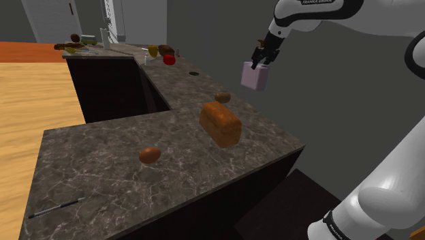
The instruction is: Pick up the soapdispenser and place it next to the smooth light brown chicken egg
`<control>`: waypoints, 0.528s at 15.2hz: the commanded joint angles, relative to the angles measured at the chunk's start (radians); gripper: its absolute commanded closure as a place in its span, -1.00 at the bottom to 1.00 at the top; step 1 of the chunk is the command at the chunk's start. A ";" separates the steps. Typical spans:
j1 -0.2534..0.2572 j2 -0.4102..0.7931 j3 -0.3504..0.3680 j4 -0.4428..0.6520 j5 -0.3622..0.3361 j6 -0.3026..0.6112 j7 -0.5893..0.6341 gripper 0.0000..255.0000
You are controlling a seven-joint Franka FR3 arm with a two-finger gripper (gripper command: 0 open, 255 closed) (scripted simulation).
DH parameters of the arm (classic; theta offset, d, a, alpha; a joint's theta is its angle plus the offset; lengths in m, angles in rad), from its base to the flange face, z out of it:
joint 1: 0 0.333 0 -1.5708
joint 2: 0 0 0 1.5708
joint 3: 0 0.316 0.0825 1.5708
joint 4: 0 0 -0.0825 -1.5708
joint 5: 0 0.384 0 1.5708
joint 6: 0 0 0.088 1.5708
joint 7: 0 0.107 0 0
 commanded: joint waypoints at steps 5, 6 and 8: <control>-0.001 0.009 0.000 0.085 0.000 -0.075 0.003 1.00; 0.012 -0.007 0.010 0.065 -0.009 -0.070 0.028 1.00; 0.036 -0.037 0.032 0.028 -0.025 -0.062 0.076 1.00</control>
